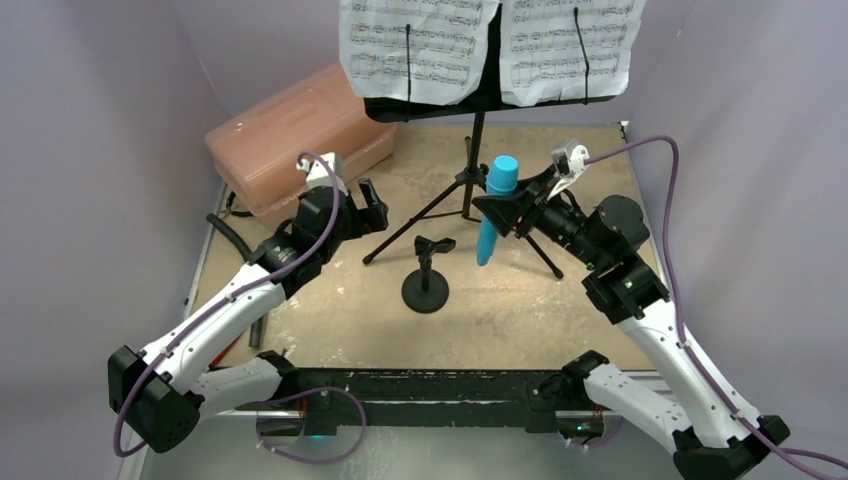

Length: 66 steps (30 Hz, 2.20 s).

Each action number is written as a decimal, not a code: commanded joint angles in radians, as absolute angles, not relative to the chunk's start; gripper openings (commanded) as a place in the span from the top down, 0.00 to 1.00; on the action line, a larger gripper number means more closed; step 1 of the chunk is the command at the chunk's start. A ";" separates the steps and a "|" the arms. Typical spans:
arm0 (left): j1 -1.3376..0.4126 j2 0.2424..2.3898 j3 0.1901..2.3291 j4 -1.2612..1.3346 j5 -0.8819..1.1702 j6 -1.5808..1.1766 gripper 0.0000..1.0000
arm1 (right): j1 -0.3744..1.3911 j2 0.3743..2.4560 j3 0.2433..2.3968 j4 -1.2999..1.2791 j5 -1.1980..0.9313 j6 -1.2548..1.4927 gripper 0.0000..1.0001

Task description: Set up the instrument practice props

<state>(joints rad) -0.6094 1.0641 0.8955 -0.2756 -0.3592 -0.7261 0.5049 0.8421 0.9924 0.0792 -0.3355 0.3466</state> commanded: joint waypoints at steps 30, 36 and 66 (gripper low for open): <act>-0.606 1.019 1.046 -0.596 0.504 0.490 0.03 | 0.508 0.664 0.622 0.494 -0.284 0.250 1.00; -0.606 1.050 1.031 -0.476 0.557 0.454 0.02 | 0.508 0.672 0.557 0.629 -0.299 0.278 1.00; -0.640 1.258 1.036 -0.213 0.684 0.427 0.01 | 0.508 0.935 0.476 1.037 -0.382 0.270 1.00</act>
